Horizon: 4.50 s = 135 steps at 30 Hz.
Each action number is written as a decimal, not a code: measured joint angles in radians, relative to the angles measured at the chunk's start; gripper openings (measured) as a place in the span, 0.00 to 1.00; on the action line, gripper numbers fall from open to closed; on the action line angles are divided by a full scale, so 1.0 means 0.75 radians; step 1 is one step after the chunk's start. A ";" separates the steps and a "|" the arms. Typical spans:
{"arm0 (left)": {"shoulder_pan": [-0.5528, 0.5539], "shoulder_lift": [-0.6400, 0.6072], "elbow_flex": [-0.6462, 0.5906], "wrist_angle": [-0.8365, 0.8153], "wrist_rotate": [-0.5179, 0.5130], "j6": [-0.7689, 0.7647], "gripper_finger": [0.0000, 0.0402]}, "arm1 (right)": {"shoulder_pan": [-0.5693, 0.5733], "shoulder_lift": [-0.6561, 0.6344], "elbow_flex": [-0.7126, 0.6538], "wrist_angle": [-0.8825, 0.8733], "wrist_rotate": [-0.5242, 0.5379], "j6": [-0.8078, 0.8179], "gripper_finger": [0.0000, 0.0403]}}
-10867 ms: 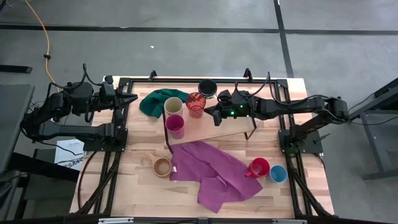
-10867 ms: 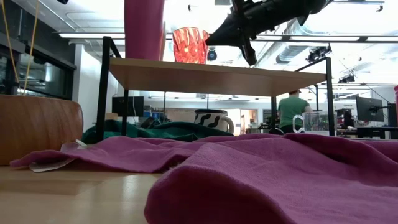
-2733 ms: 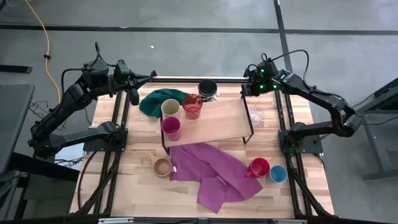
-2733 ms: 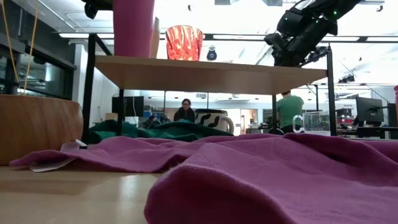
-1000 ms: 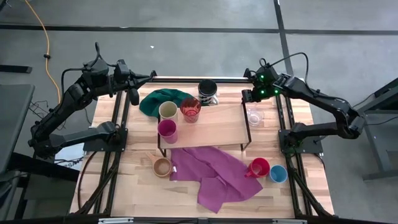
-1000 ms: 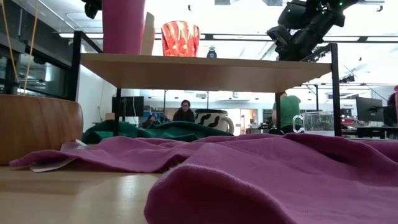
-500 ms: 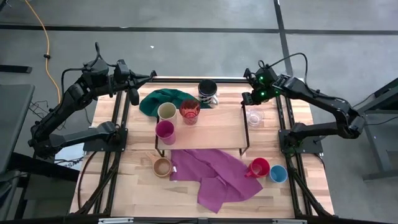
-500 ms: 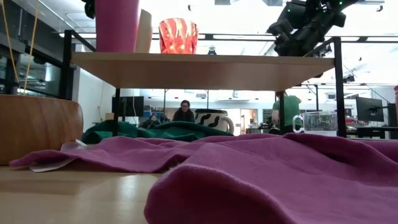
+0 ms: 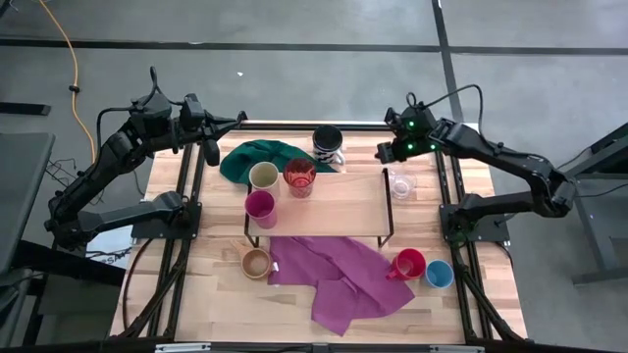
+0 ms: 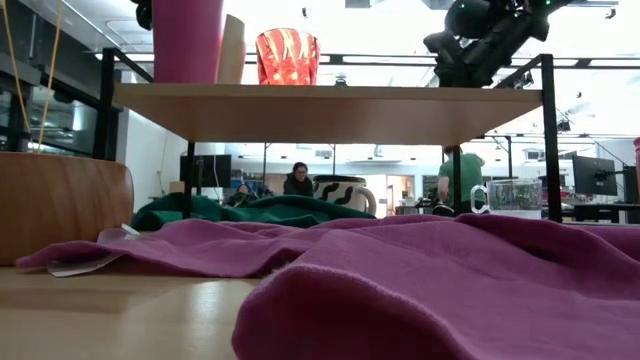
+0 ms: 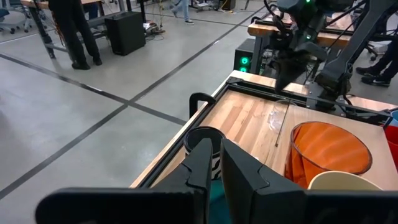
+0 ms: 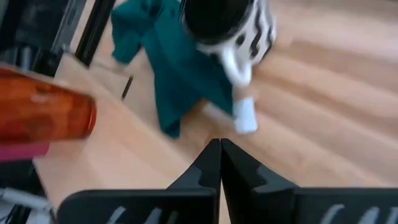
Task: Stack small to large cups/mugs on shelf
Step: Put the white mug on the shelf
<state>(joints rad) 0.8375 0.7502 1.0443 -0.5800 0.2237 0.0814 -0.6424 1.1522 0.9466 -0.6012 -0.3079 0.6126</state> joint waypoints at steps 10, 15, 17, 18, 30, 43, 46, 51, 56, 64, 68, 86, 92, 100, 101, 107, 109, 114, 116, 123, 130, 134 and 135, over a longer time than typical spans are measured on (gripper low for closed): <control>0.000 0.000 0.000 0.000 -0.010 0.000 0.06 | -0.138 0.001 0.000 0.092 0.086 -0.225 0.00; 0.000 0.000 0.000 0.000 -0.010 -0.001 0.06 | -0.234 0.027 -0.026 0.202 -0.041 -0.300 0.00; 0.000 0.000 0.000 0.000 -0.010 -0.005 0.06 | -0.266 0.027 -0.082 0.322 -0.102 -0.279 0.00; 0.000 0.000 0.000 -0.001 -0.010 -0.010 0.06 | -0.281 0.027 -0.118 0.378 -0.135 -0.265 0.00; 0.000 0.000 0.000 -0.009 -0.010 -0.012 0.06 | -0.407 0.028 -0.570 1.337 -0.478 -0.018 0.00; 0.000 0.011 0.000 -0.009 -0.010 -0.012 0.06 | -0.483 0.105 -0.675 1.385 -0.662 -0.215 0.00; 0.000 0.020 0.000 -0.018 -0.010 -0.028 0.06 | -0.481 0.179 -0.675 1.425 -0.692 -0.245 0.00; 0.000 0.026 0.000 -0.051 -0.010 -0.056 0.06 | -0.483 0.304 -0.673 1.669 -0.741 -0.201 0.00; 0.000 0.027 0.000 -0.093 -0.010 -0.072 0.06 | -0.488 0.435 -0.672 1.766 -0.810 -0.187 0.00; 0.000 0.027 0.000 -0.111 -0.010 -0.080 0.06 | -0.484 0.548 -0.672 1.853 -0.867 -0.190 0.03; 0.000 0.027 0.000 -0.110 -0.010 -0.080 0.06 | -0.484 0.561 -0.672 1.854 -0.886 -0.205 0.10; 0.000 0.027 0.000 -0.164 -0.046 -0.070 0.06 | -0.486 0.560 -0.672 1.733 -0.662 -0.427 0.18; -0.001 0.027 0.000 -0.170 -0.046 -0.070 0.06 | -0.474 0.560 -0.672 1.704 -0.570 -0.425 0.18; -0.001 0.027 0.000 -0.170 -0.061 -0.070 0.06 | -0.408 0.570 -0.671 1.689 -0.447 -0.470 0.18; 0.000 0.027 0.000 -0.170 -0.065 -0.070 0.06 | -0.404 0.585 -0.671 1.688 -0.446 -0.474 0.18; -0.001 0.027 0.000 -0.170 -0.066 -0.070 0.06 | -0.372 0.699 -0.670 1.805 -0.475 -0.438 0.18; 0.000 0.027 0.000 -0.171 -0.066 -0.070 0.06 | -0.361 0.732 -0.668 1.855 -0.477 -0.421 0.18; 0.000 0.027 0.000 -0.181 -0.066 -0.073 0.06 | -0.320 0.818 -0.576 1.837 -0.512 -0.445 0.18; 0.000 0.027 0.000 -0.181 -0.066 -0.078 0.06 | -0.302 0.854 -0.542 1.835 -0.536 -0.450 0.18; -0.001 0.027 0.000 -0.224 -0.067 -0.080 0.06 | -0.284 0.923 -0.479 1.846 -0.679 -0.465 0.18; 0.000 0.027 0.000 -0.249 -0.080 -0.068 0.06 | -0.286 0.930 -0.476 1.872 -0.749 -0.465 0.18; -0.001 0.027 0.000 -0.249 -0.080 -0.060 0.06 | -0.286 0.930 -0.471 1.878 -0.755 -0.459 0.18; -0.001 0.027 0.000 -0.249 -0.080 -0.059 0.06 | -0.286 0.930 -0.460 1.875 -0.754 -0.459 0.18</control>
<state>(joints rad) 0.8371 0.7704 1.0443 -0.7666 0.1635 0.0371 -0.8566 1.8500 0.6014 0.8054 -0.8738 0.2682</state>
